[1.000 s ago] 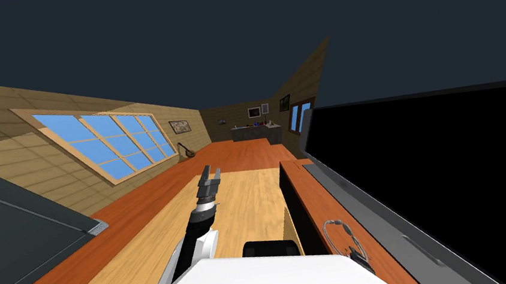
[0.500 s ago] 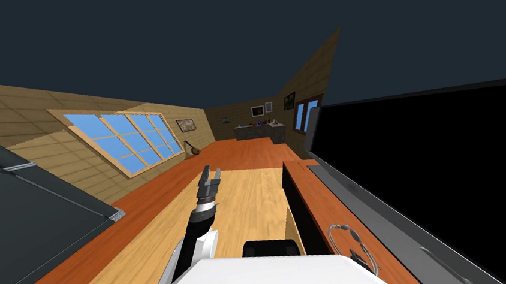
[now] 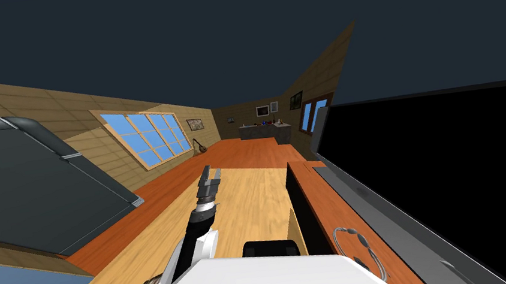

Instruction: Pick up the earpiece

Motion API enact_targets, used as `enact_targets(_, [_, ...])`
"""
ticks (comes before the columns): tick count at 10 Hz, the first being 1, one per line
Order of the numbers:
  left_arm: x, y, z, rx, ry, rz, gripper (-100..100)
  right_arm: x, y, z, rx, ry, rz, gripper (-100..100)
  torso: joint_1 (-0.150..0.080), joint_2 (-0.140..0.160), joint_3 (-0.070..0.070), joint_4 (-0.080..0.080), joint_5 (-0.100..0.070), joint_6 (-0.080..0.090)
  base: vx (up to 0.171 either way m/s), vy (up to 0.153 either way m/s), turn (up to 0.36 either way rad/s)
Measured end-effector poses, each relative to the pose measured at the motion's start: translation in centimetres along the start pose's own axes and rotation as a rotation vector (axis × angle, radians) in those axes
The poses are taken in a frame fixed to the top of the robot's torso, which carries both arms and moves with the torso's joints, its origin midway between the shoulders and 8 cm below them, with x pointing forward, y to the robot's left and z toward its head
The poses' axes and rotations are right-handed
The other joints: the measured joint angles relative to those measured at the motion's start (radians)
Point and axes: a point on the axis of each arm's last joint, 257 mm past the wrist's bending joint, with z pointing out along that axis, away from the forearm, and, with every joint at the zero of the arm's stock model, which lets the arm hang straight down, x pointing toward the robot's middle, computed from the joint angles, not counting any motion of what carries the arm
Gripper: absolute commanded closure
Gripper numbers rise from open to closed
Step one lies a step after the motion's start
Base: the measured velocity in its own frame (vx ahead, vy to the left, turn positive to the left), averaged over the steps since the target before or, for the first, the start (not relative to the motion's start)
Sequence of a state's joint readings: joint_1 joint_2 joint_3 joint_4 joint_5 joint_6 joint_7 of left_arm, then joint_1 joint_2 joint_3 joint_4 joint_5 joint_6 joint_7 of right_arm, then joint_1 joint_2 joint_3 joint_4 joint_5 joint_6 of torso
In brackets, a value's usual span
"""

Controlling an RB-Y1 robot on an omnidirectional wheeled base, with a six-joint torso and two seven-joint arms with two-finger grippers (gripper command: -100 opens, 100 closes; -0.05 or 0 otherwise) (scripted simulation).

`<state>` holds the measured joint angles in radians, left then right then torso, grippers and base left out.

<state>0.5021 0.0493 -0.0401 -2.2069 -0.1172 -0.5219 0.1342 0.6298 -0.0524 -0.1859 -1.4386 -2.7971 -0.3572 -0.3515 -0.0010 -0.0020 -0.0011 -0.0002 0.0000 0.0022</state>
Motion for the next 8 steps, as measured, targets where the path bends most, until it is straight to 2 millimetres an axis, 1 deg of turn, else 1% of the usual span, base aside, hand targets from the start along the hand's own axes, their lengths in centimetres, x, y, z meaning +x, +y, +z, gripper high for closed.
enact_targets(3, [0.0,0.0,0.0,0.000,0.000,0.000,0,0.8,-0.3,-0.1,0.010,0.030,-0.086,-100,0.000,0.000,0.000,0.000,0.000,0.000,0.000,0.000,0.000])
enact_targets(4, [0.0,0.0,0.0,0.000,0.000,0.000,0,1.0,-0.3,0.0,0.013,0.040,-0.114,-100,0.000,0.000,0.000,0.000,0.000,0.000,0.010,-0.030,-0.095])
enact_targets(7, [0.0,0.0,0.0,0.000,0.000,0.000,0,-0.7,-0.4,0.8,0.022,0.030,-0.134,-100,-0.003,-0.002,-0.001,0.000,-0.001,0.000,0.025,-0.054,-0.088])
enact_targets(8, [0.0,0.0,0.0,0.000,0.000,0.000,0,-1.3,-0.6,1.0,0.027,0.024,-0.140,-100,-0.003,-0.002,-0.001,0.000,-0.001,0.000,0.011,-0.023,-0.008])
